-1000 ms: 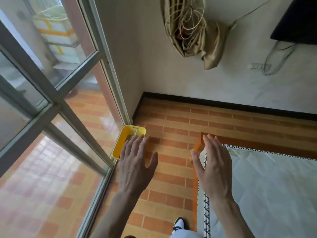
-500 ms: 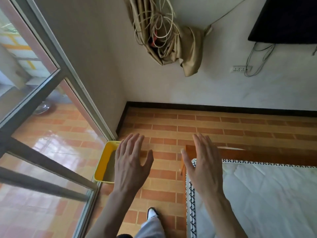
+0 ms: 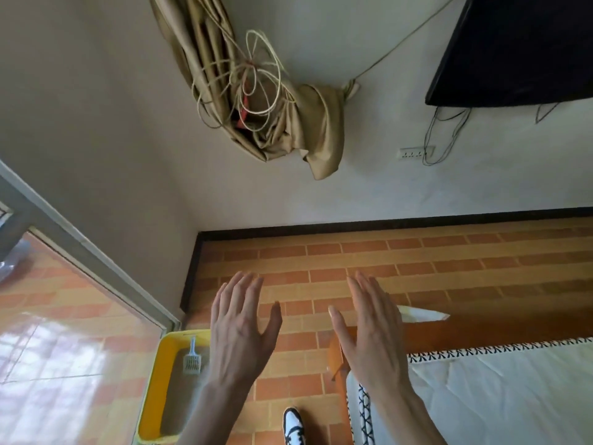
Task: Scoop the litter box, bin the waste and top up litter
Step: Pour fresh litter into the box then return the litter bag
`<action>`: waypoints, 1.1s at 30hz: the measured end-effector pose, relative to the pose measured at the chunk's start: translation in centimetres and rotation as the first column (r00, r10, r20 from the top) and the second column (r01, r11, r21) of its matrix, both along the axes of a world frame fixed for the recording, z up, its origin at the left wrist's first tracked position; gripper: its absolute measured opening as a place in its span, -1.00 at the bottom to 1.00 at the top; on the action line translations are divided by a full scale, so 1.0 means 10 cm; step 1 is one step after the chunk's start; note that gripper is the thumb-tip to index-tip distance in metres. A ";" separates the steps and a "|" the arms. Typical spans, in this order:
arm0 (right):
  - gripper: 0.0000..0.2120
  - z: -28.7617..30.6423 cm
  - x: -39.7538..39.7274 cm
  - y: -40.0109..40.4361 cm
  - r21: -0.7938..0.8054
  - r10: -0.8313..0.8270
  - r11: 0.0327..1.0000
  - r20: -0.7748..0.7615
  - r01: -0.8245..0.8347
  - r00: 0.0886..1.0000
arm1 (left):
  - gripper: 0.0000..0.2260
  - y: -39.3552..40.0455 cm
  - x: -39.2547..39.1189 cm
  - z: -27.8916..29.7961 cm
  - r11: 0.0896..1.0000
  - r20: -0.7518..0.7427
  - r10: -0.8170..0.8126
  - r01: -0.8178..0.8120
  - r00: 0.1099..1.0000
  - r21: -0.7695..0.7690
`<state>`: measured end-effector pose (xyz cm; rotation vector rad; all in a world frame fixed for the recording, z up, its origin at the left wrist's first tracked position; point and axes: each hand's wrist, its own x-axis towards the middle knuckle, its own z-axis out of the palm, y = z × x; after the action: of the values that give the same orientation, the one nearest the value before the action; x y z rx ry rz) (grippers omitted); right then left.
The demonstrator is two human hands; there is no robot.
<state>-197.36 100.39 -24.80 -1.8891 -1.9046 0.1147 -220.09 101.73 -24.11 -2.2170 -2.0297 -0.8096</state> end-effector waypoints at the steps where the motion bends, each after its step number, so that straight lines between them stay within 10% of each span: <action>1: -0.36 0.00 -0.02 0.14 -0.002 -0.017 1.000 0.002 0.017 1.000 | -0.53 0.18 -0.02 0.00 1.000 0.004 -0.017 0.017 1.000 0.009; 33: -0.30 0.12 1.32 4.43 0.001 -0.452 0.892 0.063 0.452 0.890 | -0.57 5.33 1.82 0.01 0.836 -0.071 -0.540 0.544 0.838 0.066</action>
<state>-184.16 144.69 -23.62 -2.3144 -1.4477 -0.0790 -201.93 154.99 -24.01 -2.7661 -1.3052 -0.8328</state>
